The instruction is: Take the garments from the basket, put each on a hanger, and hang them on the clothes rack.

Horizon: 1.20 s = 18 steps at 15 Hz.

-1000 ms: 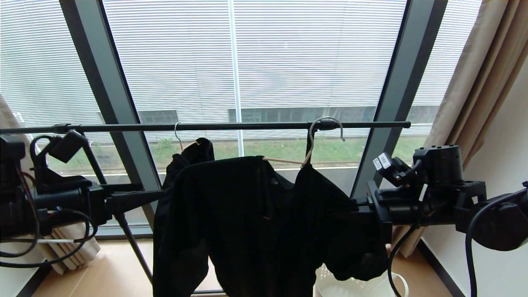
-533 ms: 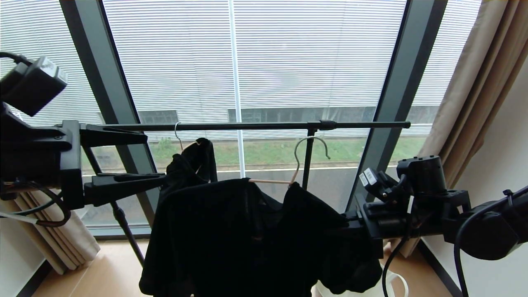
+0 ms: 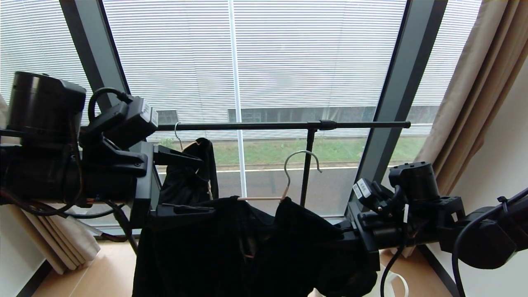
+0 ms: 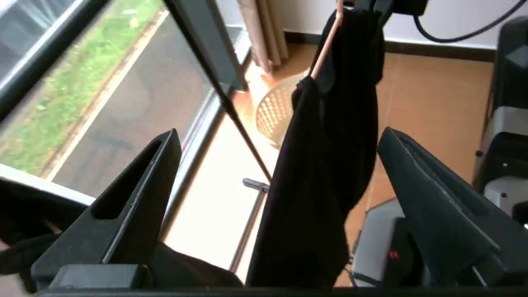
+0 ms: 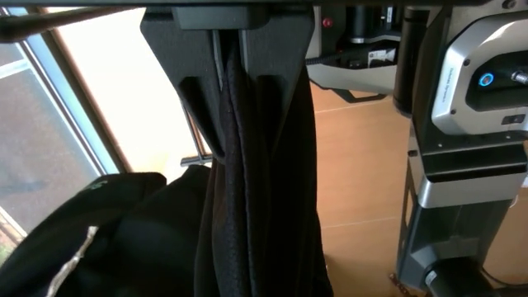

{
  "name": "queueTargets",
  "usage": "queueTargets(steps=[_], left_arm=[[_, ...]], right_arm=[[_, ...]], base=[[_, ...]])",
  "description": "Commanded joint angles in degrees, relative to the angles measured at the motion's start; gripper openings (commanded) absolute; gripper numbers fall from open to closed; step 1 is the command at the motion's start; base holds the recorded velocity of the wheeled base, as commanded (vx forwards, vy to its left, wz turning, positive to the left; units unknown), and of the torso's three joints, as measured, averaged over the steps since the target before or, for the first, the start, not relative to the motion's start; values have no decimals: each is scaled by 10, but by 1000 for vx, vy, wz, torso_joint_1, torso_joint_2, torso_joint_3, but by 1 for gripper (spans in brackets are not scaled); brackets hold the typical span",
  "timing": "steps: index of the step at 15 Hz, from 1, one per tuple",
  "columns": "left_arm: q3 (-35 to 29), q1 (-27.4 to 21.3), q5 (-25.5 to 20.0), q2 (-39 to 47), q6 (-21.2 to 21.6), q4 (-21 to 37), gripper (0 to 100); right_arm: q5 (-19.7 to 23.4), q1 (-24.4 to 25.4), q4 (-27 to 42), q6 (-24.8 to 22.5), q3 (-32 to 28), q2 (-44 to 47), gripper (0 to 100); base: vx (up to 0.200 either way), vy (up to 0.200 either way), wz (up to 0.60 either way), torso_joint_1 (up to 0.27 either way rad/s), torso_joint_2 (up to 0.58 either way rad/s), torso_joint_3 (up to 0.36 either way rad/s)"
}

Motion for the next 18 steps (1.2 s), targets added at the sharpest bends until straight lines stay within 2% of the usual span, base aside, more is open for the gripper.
queueTargets(steps=[1, 4, 15, 16, 18], left_arm=[[-2, -9, 0, 30, -1, 0, 100], [-5, -11, 0, 57, -1, -1, 100], [9, -14, -1, 69, -4, 0, 100], [11, -14, -1, 67, -3, 0, 0], [16, -14, -1, 66, -2, 0, 0]], right_arm=[[0, 4, 0, 0, 1, -2, 0], [0, 10, 0, 0, 8, -11, 0], [0, 14, -1, -1, 12, -23, 0], [0, 14, -1, -1, 12, -23, 0], [0, 14, -2, -1, 11, -23, 0]], base=[[0, 0, 0, 0, 0, 0], [0, 0, 0, 0, 0, 0], [0, 0, 0, 0, 0, 0], [0, 0, 0, 0, 0, 0], [0, 0, 0, 0, 0, 0]])
